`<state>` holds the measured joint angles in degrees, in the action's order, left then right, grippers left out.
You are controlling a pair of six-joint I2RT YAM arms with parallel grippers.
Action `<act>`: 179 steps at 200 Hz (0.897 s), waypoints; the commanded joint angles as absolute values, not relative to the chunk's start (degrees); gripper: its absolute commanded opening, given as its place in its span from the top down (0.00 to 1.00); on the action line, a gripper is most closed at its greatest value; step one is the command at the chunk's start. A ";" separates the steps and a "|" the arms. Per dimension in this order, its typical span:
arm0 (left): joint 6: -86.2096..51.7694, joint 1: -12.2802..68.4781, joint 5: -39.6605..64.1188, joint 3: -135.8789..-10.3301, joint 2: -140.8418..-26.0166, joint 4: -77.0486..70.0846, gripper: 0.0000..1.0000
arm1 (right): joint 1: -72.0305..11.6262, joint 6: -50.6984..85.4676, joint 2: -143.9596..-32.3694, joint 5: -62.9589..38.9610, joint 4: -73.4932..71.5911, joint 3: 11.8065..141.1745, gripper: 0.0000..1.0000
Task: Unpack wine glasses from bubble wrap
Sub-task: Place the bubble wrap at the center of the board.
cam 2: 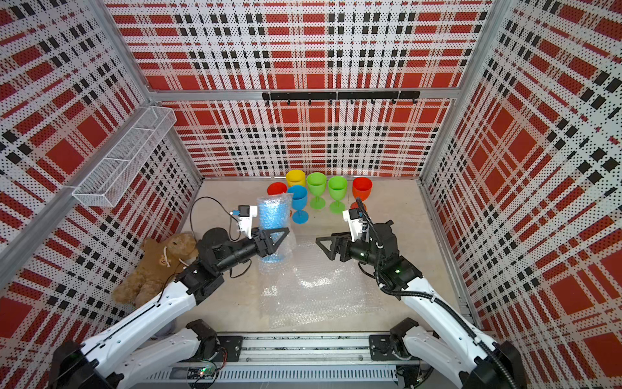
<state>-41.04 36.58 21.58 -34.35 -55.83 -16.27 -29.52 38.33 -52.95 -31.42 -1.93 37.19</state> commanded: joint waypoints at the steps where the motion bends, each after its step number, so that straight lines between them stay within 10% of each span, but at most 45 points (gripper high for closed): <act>1: -46.64 41.35 27.99 -31.70 -59.36 -35.28 0.35 | -29.82 41.98 -48.52 -38.17 -12.86 34.61 0.11; 179: -57.03 46.32 31.24 -28.21 -71.20 -51.22 0.41 | -31.19 37.60 -46.06 -45.91 -22.92 25.68 0.50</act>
<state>-56.49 45.98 30.63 -29.02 -70.06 -48.71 -29.76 36.56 -45.10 -42.50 -17.15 25.19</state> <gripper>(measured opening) 0.597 0.540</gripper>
